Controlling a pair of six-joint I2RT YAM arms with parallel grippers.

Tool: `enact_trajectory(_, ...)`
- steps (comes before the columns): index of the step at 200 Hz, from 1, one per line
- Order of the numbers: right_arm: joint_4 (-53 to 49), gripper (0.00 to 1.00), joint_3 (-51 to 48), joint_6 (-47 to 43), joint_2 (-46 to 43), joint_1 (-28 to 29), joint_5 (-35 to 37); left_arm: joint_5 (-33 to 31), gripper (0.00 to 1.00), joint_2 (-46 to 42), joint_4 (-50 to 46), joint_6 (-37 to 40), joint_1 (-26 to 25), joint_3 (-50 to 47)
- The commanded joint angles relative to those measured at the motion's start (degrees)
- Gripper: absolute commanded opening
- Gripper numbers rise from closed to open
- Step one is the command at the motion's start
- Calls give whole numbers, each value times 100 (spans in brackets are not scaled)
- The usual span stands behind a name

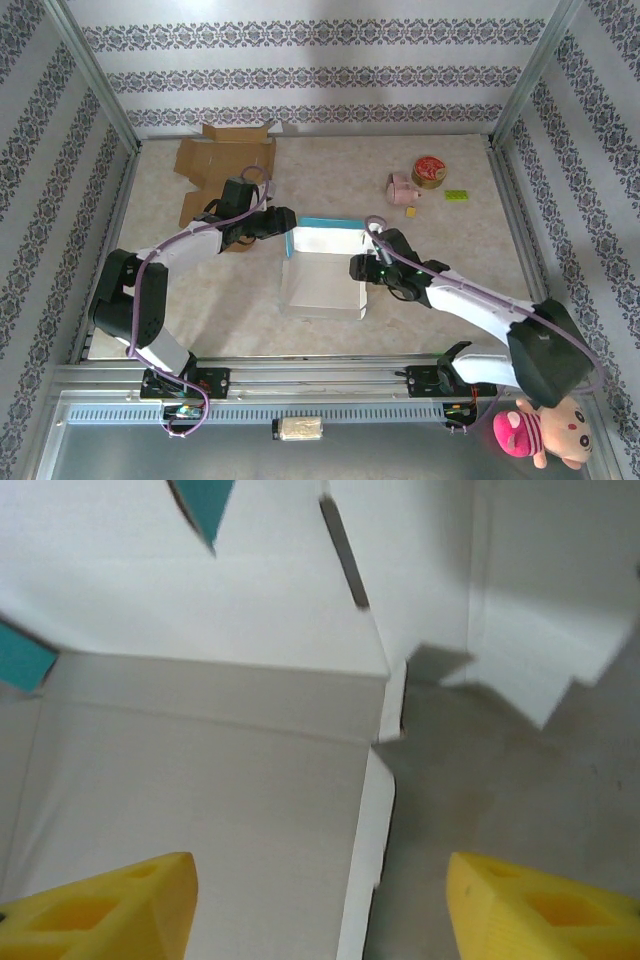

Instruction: Fold the paper box

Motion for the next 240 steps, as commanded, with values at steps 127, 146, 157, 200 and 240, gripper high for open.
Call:
enact_trajectory(127,2386,56,-64,426,1537,249,131,-117,40,5,-139,210,-140,-227)
enact_trajectory(146,2332,56,-77,333,1460,270,214,-124,40,12,-130,209,-144,-226)
enact_trajectory(157,2222,56,-107,196,1275,267,312,-122,40,21,-145,209,-141,-218)
enact_trajectory(200,1422,66,-410,-389,18,270,496,-192,40,8,-175,227,-147,-182)
enact_trajectory(240,493,78,-825,-631,-1582,239,1098,-234,40,9,-281,296,-155,-121)
